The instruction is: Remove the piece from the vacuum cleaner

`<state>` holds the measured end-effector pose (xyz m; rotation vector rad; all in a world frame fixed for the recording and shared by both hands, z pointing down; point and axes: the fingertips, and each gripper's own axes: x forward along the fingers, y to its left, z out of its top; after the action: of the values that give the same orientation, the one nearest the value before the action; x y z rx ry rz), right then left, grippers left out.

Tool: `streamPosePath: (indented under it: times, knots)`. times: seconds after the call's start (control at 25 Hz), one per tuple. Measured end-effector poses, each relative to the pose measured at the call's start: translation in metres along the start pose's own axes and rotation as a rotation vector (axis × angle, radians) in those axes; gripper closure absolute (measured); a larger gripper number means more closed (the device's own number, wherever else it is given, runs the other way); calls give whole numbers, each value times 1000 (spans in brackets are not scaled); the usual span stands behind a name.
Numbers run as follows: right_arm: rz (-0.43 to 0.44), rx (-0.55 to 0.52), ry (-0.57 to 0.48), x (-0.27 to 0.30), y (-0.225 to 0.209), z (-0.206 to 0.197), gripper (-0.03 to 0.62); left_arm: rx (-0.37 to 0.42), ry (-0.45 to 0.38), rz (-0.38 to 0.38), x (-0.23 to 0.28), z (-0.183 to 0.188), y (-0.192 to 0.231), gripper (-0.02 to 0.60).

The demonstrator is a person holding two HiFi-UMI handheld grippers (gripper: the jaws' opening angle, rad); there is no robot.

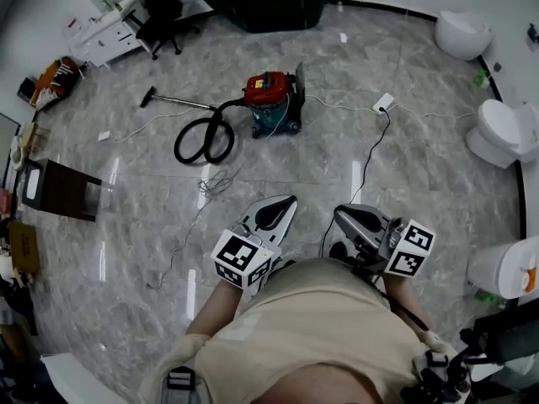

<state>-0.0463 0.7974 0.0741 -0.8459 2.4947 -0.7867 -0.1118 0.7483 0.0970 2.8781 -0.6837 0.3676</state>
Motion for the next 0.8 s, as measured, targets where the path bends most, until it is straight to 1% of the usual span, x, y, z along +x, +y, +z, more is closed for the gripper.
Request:
streamPosePath:
  times: [0.12, 0.28, 0.48, 0.56, 0.68, 0.8]
  knots:
    - [24, 20, 15, -20, -17, 11, 591, 6, 11, 14, 25, 3, -16, 588]
    - [79, 28, 52, -35, -31, 21, 591, 6, 33, 67, 47, 4, -25, 588]
    - [138, 17, 107, -46, -40, 23, 591, 40, 78, 114, 67, 8, -32, 588]
    - [139, 18, 97, -51, -44, 27, 591, 49, 90, 126, 71, 10, -33, 588]
    - [112, 10, 86, -59, -56, 30, 591, 58, 102, 141, 79, 12, -33, 588]
    - [110, 36, 102, -58, -65, 25, 591, 75, 118, 152, 83, 12, -29, 588]
